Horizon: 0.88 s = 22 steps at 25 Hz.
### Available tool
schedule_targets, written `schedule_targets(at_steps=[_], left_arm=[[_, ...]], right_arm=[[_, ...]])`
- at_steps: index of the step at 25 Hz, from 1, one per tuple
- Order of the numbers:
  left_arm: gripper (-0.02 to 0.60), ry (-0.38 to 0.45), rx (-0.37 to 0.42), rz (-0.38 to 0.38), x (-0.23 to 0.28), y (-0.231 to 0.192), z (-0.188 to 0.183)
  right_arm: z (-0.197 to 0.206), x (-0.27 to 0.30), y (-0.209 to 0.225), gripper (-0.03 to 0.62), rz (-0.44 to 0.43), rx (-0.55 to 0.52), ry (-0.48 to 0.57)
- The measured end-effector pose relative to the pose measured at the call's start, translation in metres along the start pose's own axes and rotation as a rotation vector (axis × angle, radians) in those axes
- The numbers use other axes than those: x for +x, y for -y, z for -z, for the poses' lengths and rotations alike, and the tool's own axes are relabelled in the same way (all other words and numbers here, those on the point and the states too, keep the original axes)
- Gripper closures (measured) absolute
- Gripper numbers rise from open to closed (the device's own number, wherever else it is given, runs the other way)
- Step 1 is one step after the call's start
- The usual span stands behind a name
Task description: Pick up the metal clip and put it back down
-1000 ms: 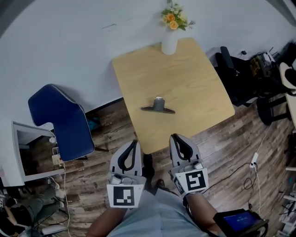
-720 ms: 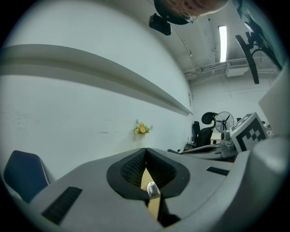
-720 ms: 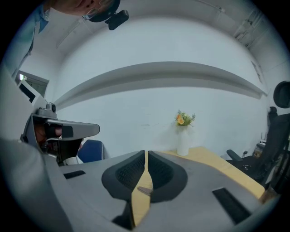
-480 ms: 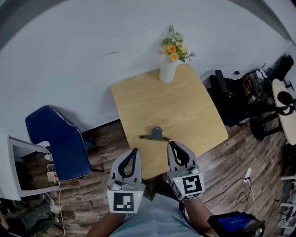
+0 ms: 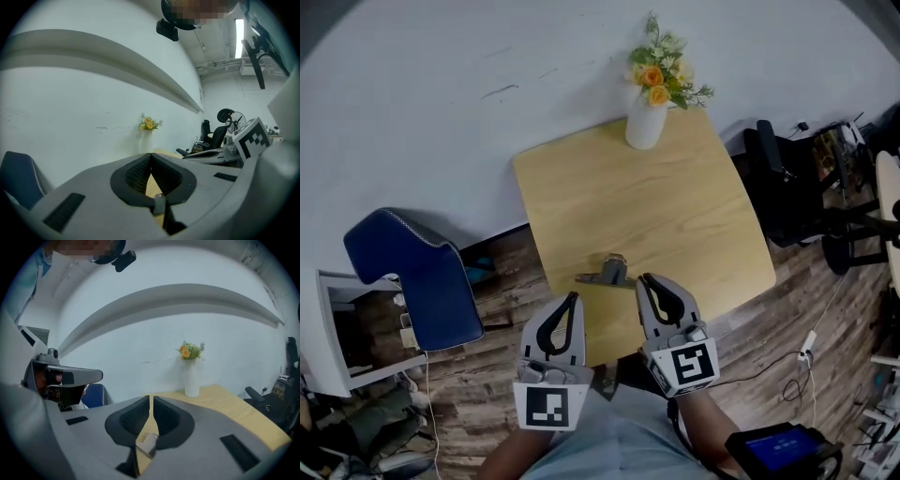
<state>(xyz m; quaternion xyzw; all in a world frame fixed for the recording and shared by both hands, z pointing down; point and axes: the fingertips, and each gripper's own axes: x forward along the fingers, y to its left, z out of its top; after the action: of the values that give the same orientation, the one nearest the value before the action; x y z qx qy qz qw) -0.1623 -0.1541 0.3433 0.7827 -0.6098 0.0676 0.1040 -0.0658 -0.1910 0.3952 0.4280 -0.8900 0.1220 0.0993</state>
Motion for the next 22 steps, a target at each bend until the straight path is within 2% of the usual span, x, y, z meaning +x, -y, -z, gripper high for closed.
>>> schedule_targets(at_steps=[11,13,18,22], left_arm=[[0.563,-0.181,-0.066,-0.103,0.075,-0.021,0.082],[0.563,-0.216,-0.078,-0.121,0.080,-0.025,0.098],[0.563,-0.295,-0.112,-0.164,0.086,-0.035,0.132],[0.563,-0.317,-0.140,-0.201,0.077,-0.046,0.143]], right_arm=[[0.084,0.080,0.034,0.525,-0.222,0.060,-0.168],[0.100,0.091,0.035,0.494,-0.256,0.073,-0.199],[0.133,0.109,0.033,0.474,-0.315,0.078,-0.269],[0.146,0.118,0.021,0.467,-0.355,0.075,-0.287]])
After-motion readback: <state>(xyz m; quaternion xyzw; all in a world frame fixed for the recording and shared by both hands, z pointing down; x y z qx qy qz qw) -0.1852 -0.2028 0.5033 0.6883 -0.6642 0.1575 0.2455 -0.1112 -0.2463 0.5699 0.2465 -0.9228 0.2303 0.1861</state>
